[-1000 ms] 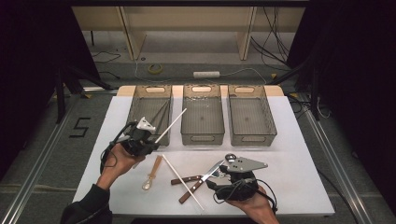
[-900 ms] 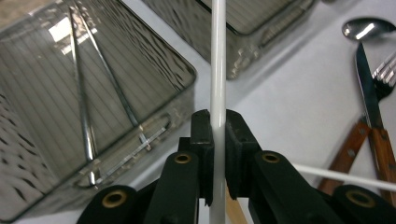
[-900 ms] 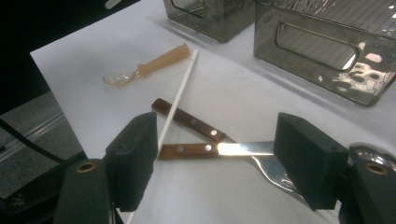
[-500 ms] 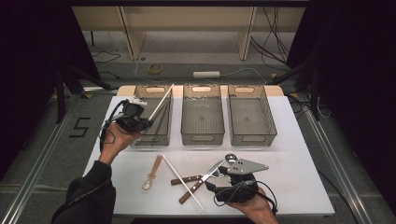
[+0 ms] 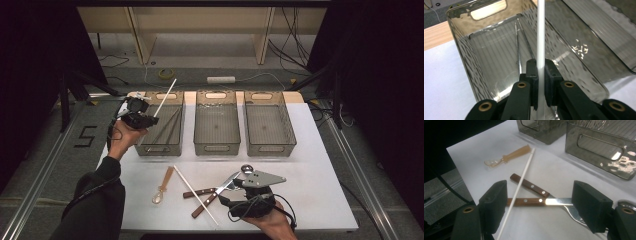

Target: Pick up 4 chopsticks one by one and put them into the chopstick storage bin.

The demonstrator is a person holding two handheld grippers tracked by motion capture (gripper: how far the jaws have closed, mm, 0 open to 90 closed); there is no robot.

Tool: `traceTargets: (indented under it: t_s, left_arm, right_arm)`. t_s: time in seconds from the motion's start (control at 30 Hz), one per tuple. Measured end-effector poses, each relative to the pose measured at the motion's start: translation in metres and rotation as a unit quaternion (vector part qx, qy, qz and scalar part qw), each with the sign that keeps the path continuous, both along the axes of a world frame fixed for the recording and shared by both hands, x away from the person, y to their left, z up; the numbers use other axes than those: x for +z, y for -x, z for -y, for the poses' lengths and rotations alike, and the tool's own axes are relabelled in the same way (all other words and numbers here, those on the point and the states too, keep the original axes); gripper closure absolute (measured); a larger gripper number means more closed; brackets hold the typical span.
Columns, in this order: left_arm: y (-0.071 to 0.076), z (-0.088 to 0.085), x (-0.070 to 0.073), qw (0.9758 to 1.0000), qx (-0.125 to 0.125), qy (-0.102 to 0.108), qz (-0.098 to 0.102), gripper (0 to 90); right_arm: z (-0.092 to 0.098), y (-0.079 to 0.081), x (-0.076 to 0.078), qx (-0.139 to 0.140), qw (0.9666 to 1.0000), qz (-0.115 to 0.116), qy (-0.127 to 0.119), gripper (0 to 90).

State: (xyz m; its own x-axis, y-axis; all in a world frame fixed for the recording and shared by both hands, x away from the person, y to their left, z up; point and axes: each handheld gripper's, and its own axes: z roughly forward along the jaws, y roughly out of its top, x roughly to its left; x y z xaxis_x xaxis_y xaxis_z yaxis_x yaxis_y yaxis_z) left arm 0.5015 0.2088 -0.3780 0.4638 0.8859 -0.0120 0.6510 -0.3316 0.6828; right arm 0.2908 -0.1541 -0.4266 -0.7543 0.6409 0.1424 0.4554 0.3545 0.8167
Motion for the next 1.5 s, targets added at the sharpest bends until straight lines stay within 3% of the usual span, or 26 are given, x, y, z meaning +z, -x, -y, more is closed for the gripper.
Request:
traceTargets:
  t_s: [0.2, 0.9, 1.5]
  left_arm:
    - [-0.006, 0.000, 0.000, 0.9999, 0.004, -0.012, 0.004, 82.9]
    - [-0.021, -0.008, -0.023, 0.9995, 0.031, -0.005, 0.008, 82.9]
    - [-0.027, -0.011, -0.041, 0.9989, 0.041, -0.021, -0.009, 82.4]
  right_arm:
    - [-0.001, 0.000, 0.000, -0.001, 1.0000, 0.000, -0.002, 30.1]
    - [-0.003, 0.003, 0.001, 0.011, 0.9999, 0.009, -0.005, 30.2]
    - [-0.002, 0.004, 0.002, 0.014, 0.9998, 0.009, -0.007, 30.5]
